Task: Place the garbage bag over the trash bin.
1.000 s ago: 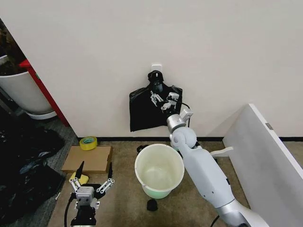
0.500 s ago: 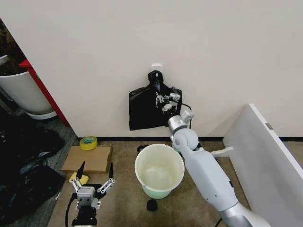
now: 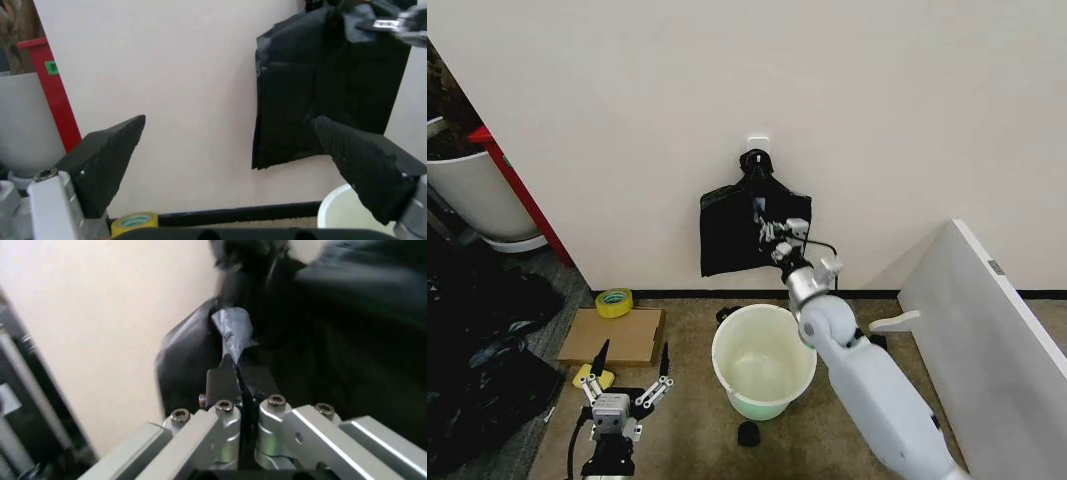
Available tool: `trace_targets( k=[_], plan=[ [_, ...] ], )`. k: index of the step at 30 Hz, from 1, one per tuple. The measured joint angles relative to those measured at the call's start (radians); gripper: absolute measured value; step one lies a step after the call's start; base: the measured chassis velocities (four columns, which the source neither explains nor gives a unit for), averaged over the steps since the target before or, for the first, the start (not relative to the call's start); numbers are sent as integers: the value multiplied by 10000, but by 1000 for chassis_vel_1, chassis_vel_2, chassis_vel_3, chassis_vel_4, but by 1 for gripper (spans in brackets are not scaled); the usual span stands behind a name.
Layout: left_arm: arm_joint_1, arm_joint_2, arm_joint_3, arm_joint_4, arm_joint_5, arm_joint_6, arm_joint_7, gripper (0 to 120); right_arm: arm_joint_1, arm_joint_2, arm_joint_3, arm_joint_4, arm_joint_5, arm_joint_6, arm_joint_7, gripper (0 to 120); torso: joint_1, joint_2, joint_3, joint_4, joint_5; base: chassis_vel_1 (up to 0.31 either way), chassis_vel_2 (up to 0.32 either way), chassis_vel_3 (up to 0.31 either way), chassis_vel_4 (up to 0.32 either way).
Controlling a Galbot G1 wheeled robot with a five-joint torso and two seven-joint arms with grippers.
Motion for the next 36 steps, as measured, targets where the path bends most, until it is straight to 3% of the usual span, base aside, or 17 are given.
trace_targets(
  k=[7,16,26,36],
  plan=[
    [-208,47,72,74,6,4,3,100,-1736,-834,157,1526,-1448,196,-279,0,0,0,-1,2,-3,0,0,0,0],
    [-329,151,270,0,9,16,31,99,-4291,-1106,770,2249,-3404,1047,-755,0,-1,1,-1,0,-2,0,0,0,0],
    [-347,410,278,-180,-56,-43,59,100,-6364,-1373,1582,2344,-5265,2571,-1446,0,-1,0,0,1,-1,0,0,0,0],
    [-279,488,298,-249,-58,-106,67,99,-7453,-1377,1860,2168,-6721,3814,-1804,0,0,0,0,1,-2,0,0,0,0]
  ],
)
